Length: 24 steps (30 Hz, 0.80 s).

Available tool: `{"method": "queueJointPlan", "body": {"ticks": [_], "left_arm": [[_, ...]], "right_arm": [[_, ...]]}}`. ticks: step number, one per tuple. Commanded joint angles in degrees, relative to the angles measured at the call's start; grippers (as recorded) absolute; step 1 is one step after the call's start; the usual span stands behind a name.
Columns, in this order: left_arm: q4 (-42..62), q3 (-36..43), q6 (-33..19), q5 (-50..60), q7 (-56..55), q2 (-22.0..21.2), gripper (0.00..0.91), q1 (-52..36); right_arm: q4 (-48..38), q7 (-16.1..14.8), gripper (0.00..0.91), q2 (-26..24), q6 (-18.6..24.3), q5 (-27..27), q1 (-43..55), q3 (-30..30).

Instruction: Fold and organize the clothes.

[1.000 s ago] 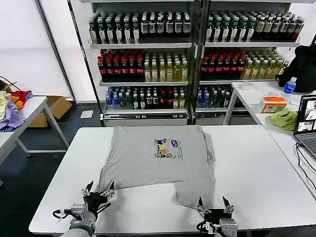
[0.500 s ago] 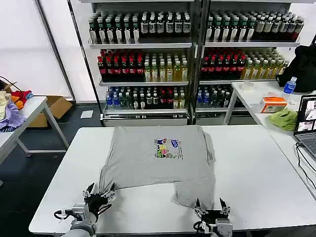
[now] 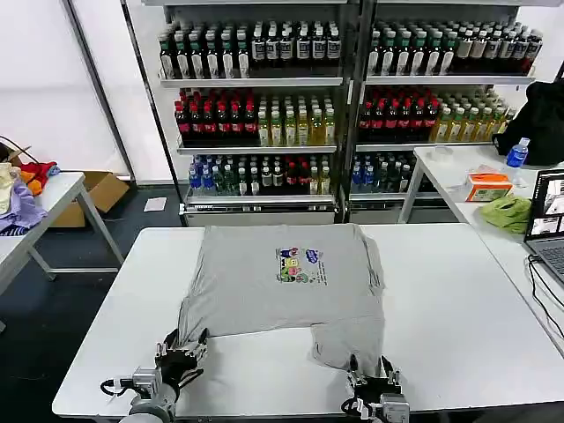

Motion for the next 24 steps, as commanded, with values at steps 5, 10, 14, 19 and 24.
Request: {"method": "queueJointPlan", "body": {"ticks": [5,10,14,19,24], "left_arm": [[1.30,0.95,-0.08,1.45,0.74,-0.62,0.010,-0.05],[1.32,0.94,-1.28,2.04,0.90,-0.51,0.010,-0.21],[0.50,0.82,-3.51,2.12,0.82,-0.60,0.010,-0.52],[-1.23,0.87,-7.07,0.50,0.79,-0.85,0.000,-1.17],[-2.11,0.70,-9.96,-0.09,0.48,-1.02,0.000,-2.83]], "right_arm": [[-0.69,-0.36,0.000,0.15,0.37,1.71,0.09,0.26],[-1.54,-1.04,0.000,-0.22,1.93,1.89,-0.01,0.83],[0.02,-1.64,0.000,0.03,4.01,1.08,0.03,1.31],[4.96,-2.98,0.000,-0.12,4.59,-0.34,0.91,2.76],[8.51,-3.75,0.000,-0.34,4.73,-1.03,2.79,4.21]]}}
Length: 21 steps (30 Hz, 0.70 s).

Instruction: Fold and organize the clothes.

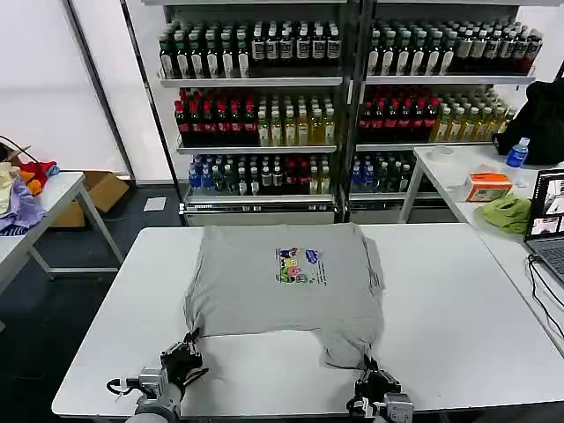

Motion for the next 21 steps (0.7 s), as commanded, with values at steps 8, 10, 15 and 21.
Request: {"method": "queueJointPlan", "body": {"ticks": [8,10,15,21], "left_arm": [[0.65,-0.22,-6.96,-2.40,-0.35,0.41,0.000,-5.79],[2.29,0.02,-6.98,-2.39,-0.17,0.35,0.000,-8.16],[7.48,1.18,-7.04,-2.39,-0.18,0.32,0.000,-13.51],[12.61,1.43,-7.31,-3.74,-0.17,1.08,0.000,-17.66]], "right_arm": [[1.67,-2.45,0.000,-0.22,1.61,-1.54,5.52,2.48],[-0.48,-4.14,0.000,-0.46,2.54,-1.52,7.60,2.65],[-7.09,-4.33,0.000,-0.72,2.27,-1.40,15.51,2.74],[-11.23,-2.89,0.000,-1.32,0.94,-1.84,22.13,1.65]]}}
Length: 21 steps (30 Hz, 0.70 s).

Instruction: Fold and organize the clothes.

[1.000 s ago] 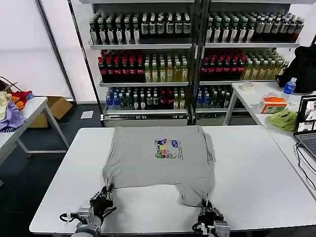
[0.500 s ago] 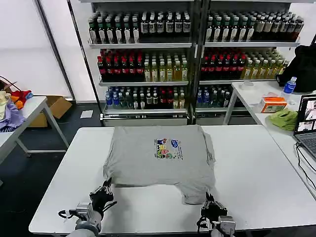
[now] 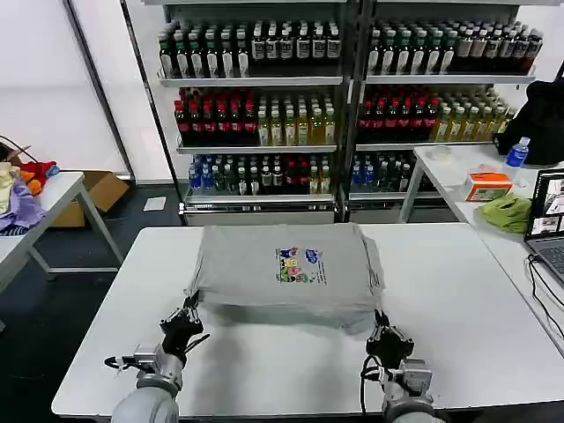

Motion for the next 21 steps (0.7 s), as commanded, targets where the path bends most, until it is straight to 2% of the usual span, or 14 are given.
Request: {"method": "queueJointPlan", "body": {"ticks": [1,13,21], "left_arm": [[9.84,0.71,-1.07,-1.58,-0.05,0.60,0.000,-10.15],[19.44,2.47,0.14,-3.14,-0.73,0.14,0.000,-18.93],[23.98,3.43,1.15,-3.44,-1.35,0.37,0.000,-22.80]], "right_arm": [[-6.74,0.05,0.000,-0.48,-0.57,-0.41,10.25,-0.34],[-17.33,0.09,0.000,-1.58,-2.52,-1.00,22.99,-2.66],[-22.36,-0.53,0.000,-1.07,-3.69,-0.92,27.88,-4.47]]}}
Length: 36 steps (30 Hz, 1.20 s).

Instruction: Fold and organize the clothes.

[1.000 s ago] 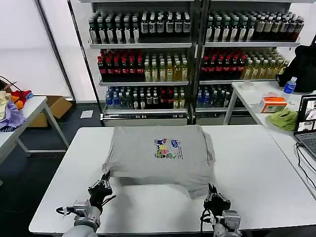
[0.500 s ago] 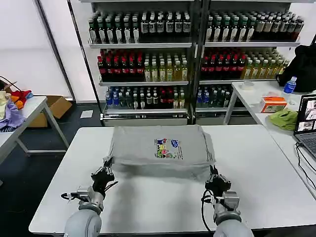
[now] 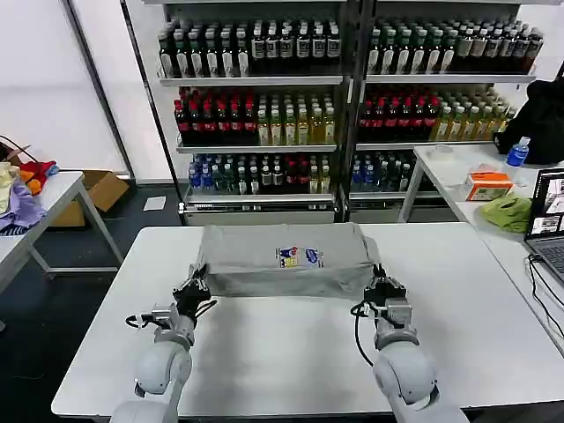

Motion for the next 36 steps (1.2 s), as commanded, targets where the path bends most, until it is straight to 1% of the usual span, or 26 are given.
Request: {"method": "queueJointPlan", "body": {"ticks": [1,9,10,11,12,15,18,19,21,24,26,30,34,36], "left_arm": [[9.12,1.14,0.72,-0.60,-0.41,0.11,0.000,-7.89],[11.66,2.30,1.07,-0.51,-0.35,0.15,0.000,-9.37],[12.10,2.47,1.09,-0.51,-0.34,0.15,0.111,-9.74],[12.26,2.55,1.11,-0.51,-0.32,0.15,0.111,-10.00],[12.46,2.62,1.15,-0.49,-0.33,0.15,0.907,-10.13],[12.57,2.74,2.12,-0.33,-0.85,-0.11,0.907,-10.70],[12.35,2.88,2.38,-0.23,-0.97,-0.22,0.907,-10.91],[12.25,2.85,2.77,-0.25,-1.24,-0.25,0.907,-11.01],[11.80,2.61,2.98,-0.40,-1.99,-0.33,0.907,-11.26],[10.53,2.29,3.23,-0.97,-3.43,-0.31,0.907,-11.28],[9.64,2.21,3.70,-0.97,-3.99,-0.28,0.907,-10.95],[6.93,2.34,4.99,-0.91,-4.58,0.02,0.907,-9.56],[6.19,2.17,5.36,-0.69,-4.63,0.07,0.907,-8.50],[5.75,1.95,5.53,-0.48,-4.76,0.08,0.907,-7.75]], "right_arm": [[-6.89,-0.27,0.000,0.02,-0.90,-0.20,7.88,-1.35],[-10.14,-0.85,0.000,0.43,-1.98,-0.33,9.68,-2.34],[-10.82,-1.05,0.413,0.62,-1.96,-0.38,10.04,-2.45],[-11.56,-1.18,0.907,0.84,-1.93,-0.42,10.36,-2.43],[-11.81,-1.19,0.907,0.94,-1.92,-0.41,10.49,-2.41],[-13.14,-1.49,0.907,2.10,-2.85,-0.12,11.15,-2.24],[-13.75,-1.71,0.907,3.16,-2.55,0.88,11.48,-2.43],[-14.21,-0.95,0.907,4.05,-1.63,2.78,11.85,-2.45],[-14.94,0.85,0.907,5.44,-0.26,4.91,12.42,-2.29],[-15.37,3.25,0.907,7.03,1.76,6.84,12.98,-2.14],[-14.88,4.63,0.907,7.66,1.45,7.19,13.17,-2.30],[-13.56,5.55,0.907,7.93,1.73,7.20,13.02,-2.87],[-15.35,7.55,0.907,8.60,2.86,8.06,13.80,-2.70],[-15.59,8.05,0.907,8.80,2.24,8.06,14.07,-2.48]]}}
